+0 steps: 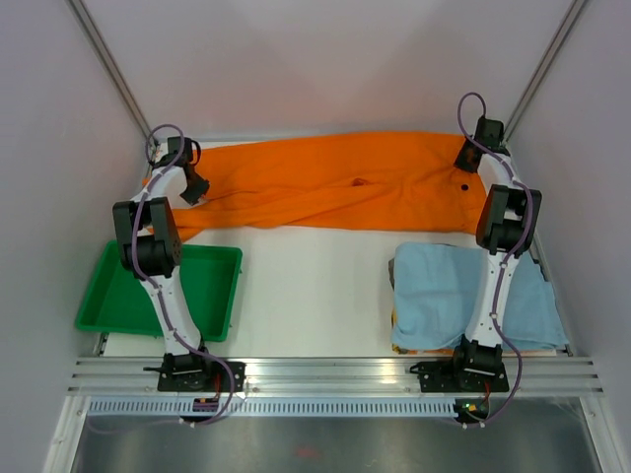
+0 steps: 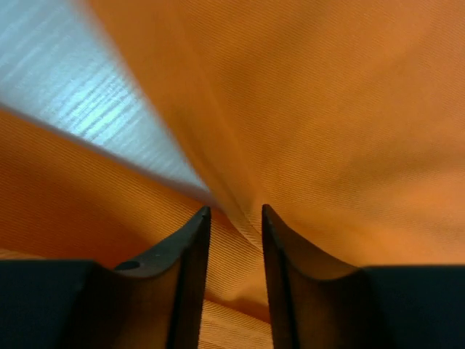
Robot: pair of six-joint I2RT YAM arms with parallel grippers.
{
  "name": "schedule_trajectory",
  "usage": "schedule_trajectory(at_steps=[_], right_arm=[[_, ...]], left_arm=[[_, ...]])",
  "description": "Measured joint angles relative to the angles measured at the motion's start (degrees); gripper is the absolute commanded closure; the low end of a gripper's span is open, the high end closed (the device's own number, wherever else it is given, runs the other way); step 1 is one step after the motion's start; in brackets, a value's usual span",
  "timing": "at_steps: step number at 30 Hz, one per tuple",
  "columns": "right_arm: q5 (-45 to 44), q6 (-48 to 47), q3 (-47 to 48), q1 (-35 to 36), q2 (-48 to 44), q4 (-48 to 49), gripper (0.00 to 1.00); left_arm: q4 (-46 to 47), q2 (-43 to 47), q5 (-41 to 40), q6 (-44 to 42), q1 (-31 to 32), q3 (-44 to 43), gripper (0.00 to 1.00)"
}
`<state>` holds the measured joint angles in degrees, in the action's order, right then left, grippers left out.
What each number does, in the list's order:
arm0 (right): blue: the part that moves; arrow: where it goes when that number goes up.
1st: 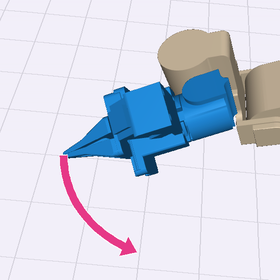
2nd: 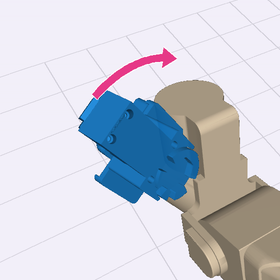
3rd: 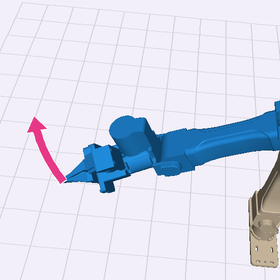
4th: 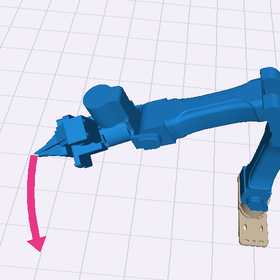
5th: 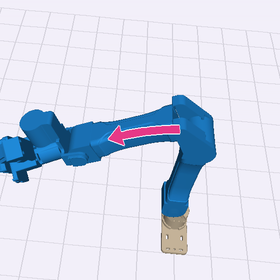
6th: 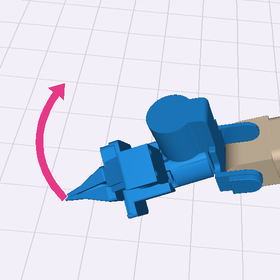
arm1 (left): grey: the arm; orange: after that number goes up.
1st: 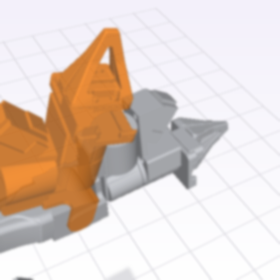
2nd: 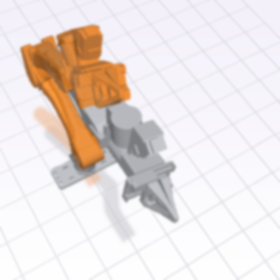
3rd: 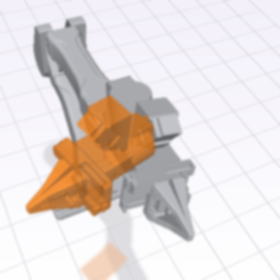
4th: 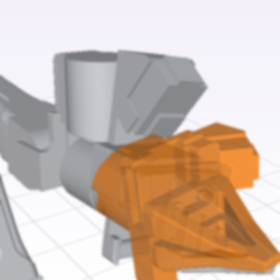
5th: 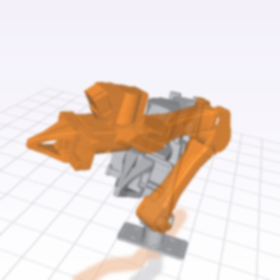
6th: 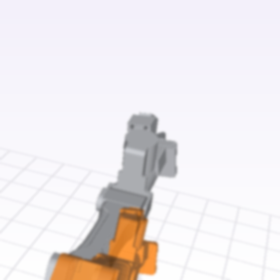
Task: Fold and stack the trousers
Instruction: Flatten the trousers out
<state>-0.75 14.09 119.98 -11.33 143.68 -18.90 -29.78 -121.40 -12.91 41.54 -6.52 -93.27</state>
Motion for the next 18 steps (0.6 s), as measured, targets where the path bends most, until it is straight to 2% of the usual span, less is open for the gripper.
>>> schedule_trajectory(at_steps=[2, 10, 13, 14, 18], right_arm=[[0.09, 0.17, -0.37, -0.07, -0.15, 0.22, 1.0], [0.13, 0.55, -1.55, -0.15, -0.66, 1.33, 1.0], [0.39, 0.35, -1.57, -0.17, -0.68, 1.36, 1.0], [0.5, 0.22, -1.57, -0.2, -0.7, 1.36, 1.0], [0.39, -0.2, -1.57, -0.26, -0.74, 1.27, 1.0]], left_arm=[[1.2, 0.79, -0.09, 2.1, -0.57, 1.25, 0.46], [3.39, 1.31, -0.48, 6.99, -2.01, 5.88, 0.47], [3.61, 2.19, -1.46, 6.62, -3.13, 5.29, 0.56], [3.45, 2.19, -1.66, 6.01, -3.5, 4.04, 0.63], [3.48, 0.81, -1.29, 3.06, -4.46, -5.77, 0.77]])
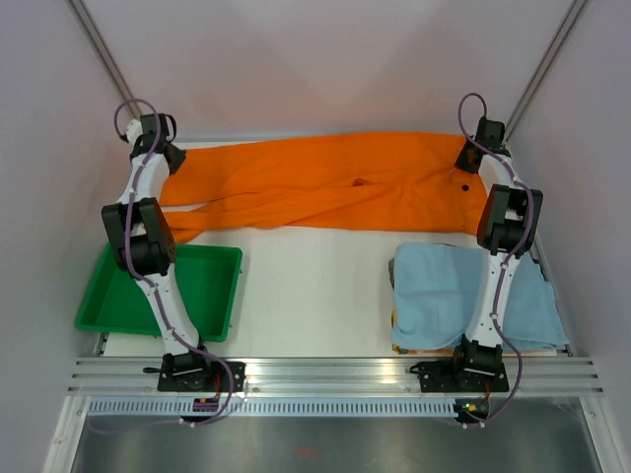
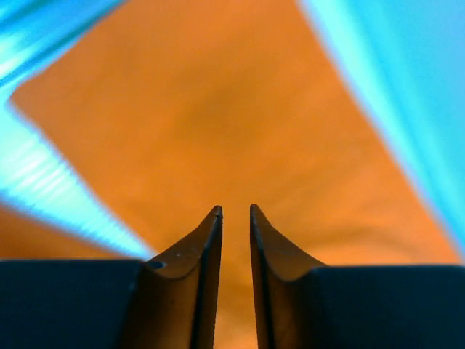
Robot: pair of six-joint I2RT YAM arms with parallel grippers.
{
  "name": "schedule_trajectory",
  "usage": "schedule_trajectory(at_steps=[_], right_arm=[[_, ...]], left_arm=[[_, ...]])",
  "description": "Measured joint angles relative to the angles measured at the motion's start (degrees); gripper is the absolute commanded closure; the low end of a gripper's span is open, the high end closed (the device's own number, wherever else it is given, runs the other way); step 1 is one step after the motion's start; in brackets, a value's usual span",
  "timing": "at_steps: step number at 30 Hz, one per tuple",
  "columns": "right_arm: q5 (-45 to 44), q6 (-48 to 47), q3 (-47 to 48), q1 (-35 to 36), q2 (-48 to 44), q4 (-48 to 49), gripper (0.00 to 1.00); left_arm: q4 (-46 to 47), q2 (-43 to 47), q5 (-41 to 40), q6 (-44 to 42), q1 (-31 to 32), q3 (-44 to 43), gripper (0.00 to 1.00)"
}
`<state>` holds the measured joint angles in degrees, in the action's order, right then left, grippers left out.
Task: Fold and stack the trousers
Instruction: Flatten the trousers out
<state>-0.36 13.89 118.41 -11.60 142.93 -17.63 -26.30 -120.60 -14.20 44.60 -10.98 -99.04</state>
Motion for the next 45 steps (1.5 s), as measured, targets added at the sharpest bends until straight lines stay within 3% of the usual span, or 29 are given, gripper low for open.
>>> schedule_trajectory(at_steps=[4, 7, 15, 19, 24, 40, 41, 44, 45], right_arm=[[0.26, 0.44, 0.0, -0.42, -0.07, -0.17, 1.0], [1.18, 1.36, 0.0, -1.42, -0.07, -0.28, 1.0], [-0.44, 1.11, 0.52, -4.02, 0.0, -0.81, 1.0], [-2.14, 0.92, 2.51, -4.35, 0.61, -1.7, 1.0], [-2.34, 0.94, 3.32, -5.05, 0.85, -2.1, 1.0], [6.23, 3.37, 4.48, -6.08, 1.77, 0.2, 1.0], [7.21, 3.28, 5.84, -6.03, 2.32, 0.07, 0.96], [11.3, 3.34, 10.05, -5.86, 3.5, -0.37, 0.44], [12.81, 2.89, 10.71, -5.77, 3.43, -0.37, 0.18]], left_arm=[[1.2, -5.51, 1.77, -1.64, -0.02, -14.49, 0.85], [0.92, -10.99, 3.37, -1.46, 0.13, -21.77, 0.98], [-2.89, -23.19, 7.93, 3.04, 0.17, -23.61, 0.98], [-3.02, -23.65, 10.23, 4.61, -0.04, -24.81, 0.98], [-4.28, -28.87, 13.11, 6.67, -0.02, -32.63, 0.98], [4.57, -37.11, 21.92, 17.73, -1.31, -40.87, 0.98], [5.2, -37.27, 22.51, 18.03, -1.53, -40.87, 0.98], [5.66, -37.29, 23.93, 18.12, -2.1, -40.87, 0.88], [5.7, -37.2, 24.17, 17.92, -2.32, -40.87, 0.82]])
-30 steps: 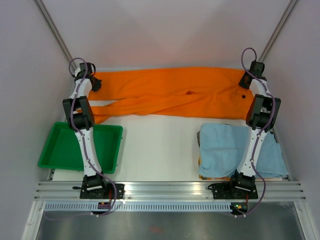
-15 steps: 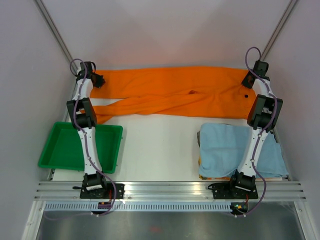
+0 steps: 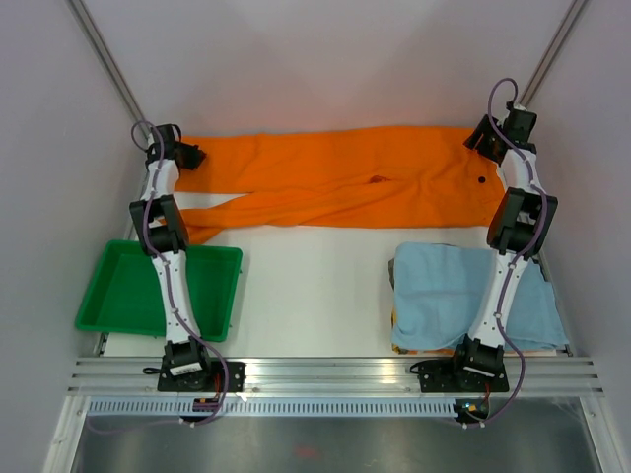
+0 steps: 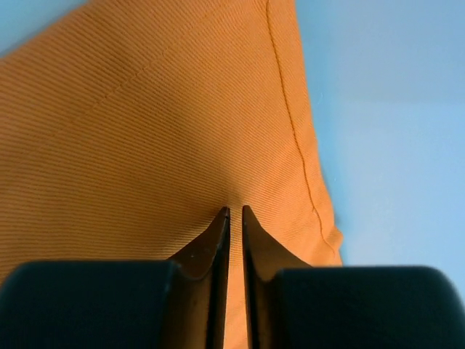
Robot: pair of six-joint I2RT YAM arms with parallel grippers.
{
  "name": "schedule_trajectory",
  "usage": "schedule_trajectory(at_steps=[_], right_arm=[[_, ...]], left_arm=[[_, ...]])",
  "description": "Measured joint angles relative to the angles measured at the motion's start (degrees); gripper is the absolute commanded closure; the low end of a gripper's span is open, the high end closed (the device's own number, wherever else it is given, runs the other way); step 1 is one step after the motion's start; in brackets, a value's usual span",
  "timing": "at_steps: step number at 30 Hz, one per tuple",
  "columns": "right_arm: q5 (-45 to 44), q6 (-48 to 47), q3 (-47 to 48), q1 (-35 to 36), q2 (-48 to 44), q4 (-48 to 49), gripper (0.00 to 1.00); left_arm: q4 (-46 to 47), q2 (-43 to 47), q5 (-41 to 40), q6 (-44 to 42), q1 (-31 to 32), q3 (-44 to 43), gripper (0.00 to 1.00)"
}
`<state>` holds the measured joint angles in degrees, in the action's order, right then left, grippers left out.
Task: Fold and stack the trousers
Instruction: Flatten the trousers out
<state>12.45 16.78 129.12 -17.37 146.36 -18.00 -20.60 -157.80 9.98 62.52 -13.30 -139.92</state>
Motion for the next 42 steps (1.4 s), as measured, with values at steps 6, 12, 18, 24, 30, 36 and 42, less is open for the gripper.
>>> schedule_trajectory(at_steps=[6, 12, 18, 24, 30, 36, 42], right_arm=[[3.72, -3.34, -3.63, 1.25, -7.17, -2.1, 0.03], [0.81, -5.49, -25.24, 2.23, -33.03, -4.11, 0.02], [-4.7, -2.4, -54.29, 1.77, -59.54, 3.34, 0.02], [-9.11, 1.33, -69.0, 1.4, -61.26, 2.19, 0.05], [-13.81, 3.96, -73.81, 0.55, -61.92, 2.67, 0.08], [-15.34, 6.47, -74.27, -0.13, -58.36, 5.33, 0.13], [-16.04, 9.4, -69.53, -0.15, -48.06, 5.35, 0.17]], left_arm=[[-0.79, 10.71, 2.62, -6.84, -0.72, 9.35, 0.24], [-4.2, 38.18, 3.69, -21.14, -0.68, 21.73, 0.12], [-6.01, 67.01, 0.55, -33.79, -0.57, 40.33, 0.14], [-6.8, 73.72, 1.99, -37.94, -0.61, 60.83, 0.18], [-10.54, 73.61, 2.84, -39.74, -0.61, 71.23, 0.19], [-8.41, 75.63, 5.46, -39.74, -0.61, 72.17, 0.21], [-8.02, 75.65, 5.51, -39.8, -0.61, 72.19, 0.21]])
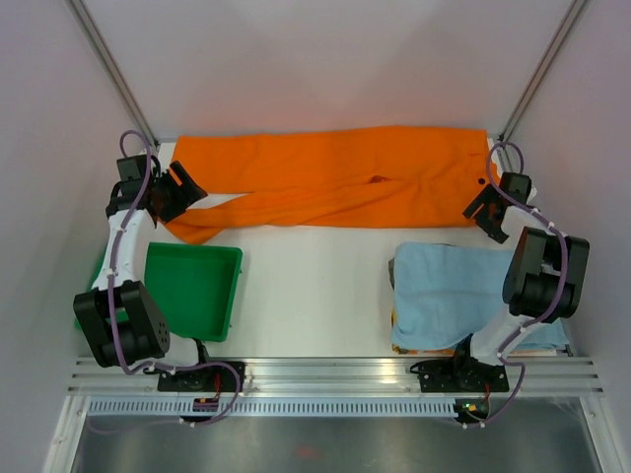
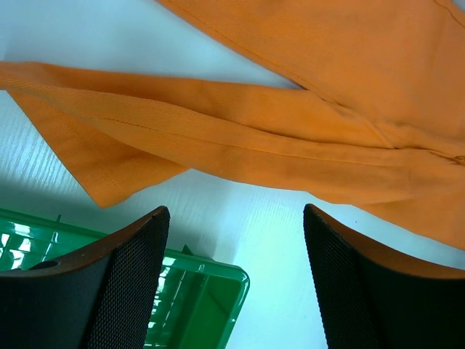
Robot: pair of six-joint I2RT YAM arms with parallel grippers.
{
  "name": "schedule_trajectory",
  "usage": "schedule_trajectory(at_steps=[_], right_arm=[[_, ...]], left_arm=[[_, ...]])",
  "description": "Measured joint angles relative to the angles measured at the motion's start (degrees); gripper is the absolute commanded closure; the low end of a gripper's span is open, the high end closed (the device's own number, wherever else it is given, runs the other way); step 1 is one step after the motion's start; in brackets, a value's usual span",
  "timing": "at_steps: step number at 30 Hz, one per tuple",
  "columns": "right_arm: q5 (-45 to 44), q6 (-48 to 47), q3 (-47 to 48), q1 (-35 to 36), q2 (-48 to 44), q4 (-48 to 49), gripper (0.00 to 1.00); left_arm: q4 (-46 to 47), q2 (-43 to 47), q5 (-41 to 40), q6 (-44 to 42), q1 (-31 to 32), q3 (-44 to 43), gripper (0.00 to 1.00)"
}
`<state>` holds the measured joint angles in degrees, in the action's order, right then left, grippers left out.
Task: Fold and stack the trousers
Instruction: Flatten the trousers out
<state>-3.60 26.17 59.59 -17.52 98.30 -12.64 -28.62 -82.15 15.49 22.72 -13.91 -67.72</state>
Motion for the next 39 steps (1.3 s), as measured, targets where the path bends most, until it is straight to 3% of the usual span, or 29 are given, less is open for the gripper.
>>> schedule_trajectory(at_steps=[3, 4, 7, 8, 13, 20, 21, 23, 24, 25, 29, 32, 39], right_arm=[[-1.42, 0.68, 0.37, -0.02, 2.69, -0.11, 0.38], [-1.88, 0.81, 0.48, -0.02, 3.45, -0.11, 0.59], [-3.13, 0.79, 0.85, -0.02, 4.81, -0.02, 1.0], [-3.43, 0.59, 1.01, -0.02, 4.87, -0.07, 1.0], [-3.17, -0.61, 5.35, 0.02, 3.21, -2.1, 1.0], [-3.39, -3.72, 10.71, 0.11, -11.34, -2.97, 0.98], [-3.45, -3.96, 11.52, 0.11, -12.28, -2.91, 0.71], [-3.87, -3.93, 13.64, 0.11, -12.72, -2.91, 0.47], [-4.02, -3.91, 14.1, 0.11, -12.26, -2.82, 0.29], [-4.17, -3.45, 14.01, 0.11, -11.78, -2.95, 0.26], [-4.55, -1.53, 10.36, 0.09, -8.61, -3.76, 0.23], [-5.18, 1.03, 7.04, 0.09, -5.77, -4.5, 0.16], [-8.07, 8.09, 1.88, 0.07, -1.66, -2.05, 0.2]], left_arm=[[0.02, 0.0, -0.26, -0.11, 0.0, 0.09, 0.22], [0.0, -0.02, -0.26, -0.11, 0.0, 0.13, 0.23], [0.02, -0.37, -0.24, -0.13, 0.02, 0.28, 0.27], [0.04, -0.76, -0.39, -0.13, 0.15, 0.28, 0.28], [-0.76, -3.82, -6.14, -1.79, 4.52, -0.02, 0.3], [-2.71, -6.32, -11.02, -3.1, 11.58, -1.09, 0.29], [-2.69, -6.32, -11.17, -3.13, 11.54, -1.09, 0.29], [-2.71, -6.32, -11.58, -3.17, 11.28, -1.09, 0.28], [-2.71, -6.29, -11.85, -3.17, 11.15, -1.09, 0.28], [-2.71, -6.29, -12.04, -3.21, 11.1, -1.09, 0.27], [-2.71, -6.27, -12.39, -3.48, 11.1, -1.09, 0.26], [-2.71, -6.16, -12.41, -3.52, 11.1, -1.09, 0.25], [-2.75, -6.08, -12.46, -3.52, 11.1, -1.09, 0.24]])
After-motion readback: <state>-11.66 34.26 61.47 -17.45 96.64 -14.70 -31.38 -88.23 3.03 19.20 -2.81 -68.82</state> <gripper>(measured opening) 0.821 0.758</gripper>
